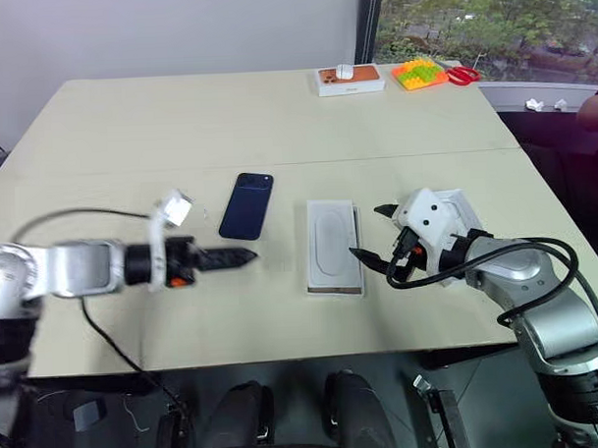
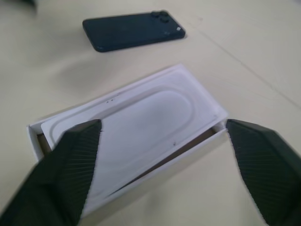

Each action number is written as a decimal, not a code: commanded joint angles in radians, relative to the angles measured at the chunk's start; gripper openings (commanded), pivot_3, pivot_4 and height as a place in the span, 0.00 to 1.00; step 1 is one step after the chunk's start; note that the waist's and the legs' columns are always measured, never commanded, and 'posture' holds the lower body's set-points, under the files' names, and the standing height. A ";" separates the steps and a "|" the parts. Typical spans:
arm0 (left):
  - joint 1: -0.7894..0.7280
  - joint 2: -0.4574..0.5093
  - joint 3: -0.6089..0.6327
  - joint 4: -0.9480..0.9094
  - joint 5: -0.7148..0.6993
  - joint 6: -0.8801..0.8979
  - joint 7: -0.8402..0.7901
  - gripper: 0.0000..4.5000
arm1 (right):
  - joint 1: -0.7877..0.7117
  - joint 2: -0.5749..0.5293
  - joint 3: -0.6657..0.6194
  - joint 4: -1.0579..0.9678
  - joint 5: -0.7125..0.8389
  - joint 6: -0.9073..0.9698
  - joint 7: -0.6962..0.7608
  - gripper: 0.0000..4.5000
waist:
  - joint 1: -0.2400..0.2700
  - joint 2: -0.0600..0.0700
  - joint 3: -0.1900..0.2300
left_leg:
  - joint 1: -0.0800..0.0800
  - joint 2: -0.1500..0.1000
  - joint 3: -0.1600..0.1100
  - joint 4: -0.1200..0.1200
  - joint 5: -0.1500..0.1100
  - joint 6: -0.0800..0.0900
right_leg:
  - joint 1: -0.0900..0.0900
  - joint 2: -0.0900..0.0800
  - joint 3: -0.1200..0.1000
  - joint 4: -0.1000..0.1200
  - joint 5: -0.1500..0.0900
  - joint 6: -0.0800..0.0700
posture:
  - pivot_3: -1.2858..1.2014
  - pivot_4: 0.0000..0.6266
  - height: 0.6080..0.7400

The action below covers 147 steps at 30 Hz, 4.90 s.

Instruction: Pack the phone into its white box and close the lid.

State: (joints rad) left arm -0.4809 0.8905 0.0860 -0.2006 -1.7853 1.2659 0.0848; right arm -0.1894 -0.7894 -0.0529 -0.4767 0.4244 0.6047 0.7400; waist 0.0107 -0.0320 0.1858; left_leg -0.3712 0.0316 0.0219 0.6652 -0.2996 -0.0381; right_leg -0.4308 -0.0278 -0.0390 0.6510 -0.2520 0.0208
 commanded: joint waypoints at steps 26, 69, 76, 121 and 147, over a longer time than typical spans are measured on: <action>0.231 0.004 -0.074 -0.101 1.151 -0.778 -1.079 1.00 | -0.245 0.130 0.367 0.022 -0.228 0.365 -0.104 0.01 | -0.001 0.003 0.004 | -0.005 0.003 0.002 -0.002 -0.004 0.007 | -0.006 0.000 0.002 -0.003 0.001 0.006 | 0.52 0.24 1.00; 0.225 -0.079 0.003 -0.015 1.243 -0.760 -0.991 1.00 | -0.182 -0.022 0.208 -0.094 -0.187 0.288 -0.069 0.01 | -0.005 0.003 0.003 | -0.004 0.002 0.002 0.000 -0.004 0.008 | -0.005 0.001 0.002 0.001 0.001 0.006 | 0.52 0.24 1.00; 0.116 -0.161 0.057 0.062 1.216 -0.601 -0.823 1.00 | -0.275 0.077 0.248 -0.040 -0.215 0.270 -0.120 0.01 | -0.011 0.003 0.003 | -0.002 0.002 0.002 0.002 -0.004 0.008 | -0.004 0.001 0.002 0.003 0.002 0.006 | 0.52 0.24 1.00; -0.312 -0.451 0.148 0.565 1.131 0.263 -0.686 1.00 | -0.566 0.701 0.539 0.687 -0.537 -0.062 -0.178 0.01 | -0.027 0.002 0.000 | 0.000 0.001 0.000 0.003 0.000 0.001 | -0.005 -0.006 0.002 0.014 0.003 0.007 | 0.52 0.24 1.00; -0.297 -0.366 0.233 0.609 1.160 0.199 -0.655 0.60 | -0.526 0.623 0.508 0.500 -0.561 0.042 -0.153 0.00 | -0.030 0.002 0.001 | -0.002 0.002 0.000 0.003 0.001 -0.002 | -0.010 -0.003 0.002 0.015 0.004 0.004 | 0.52 0.24 1.00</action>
State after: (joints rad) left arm -0.7781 0.5063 0.3051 0.4141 -0.6237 1.4735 -0.5694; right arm -0.7127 -0.1621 0.4792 0.0858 -0.1354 0.6397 0.5843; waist -0.0196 -0.0304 0.1865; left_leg -0.3736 0.0336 0.0222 0.6679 -0.2985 -0.0398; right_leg -0.4403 -0.0315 -0.0371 0.6662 -0.2477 0.0249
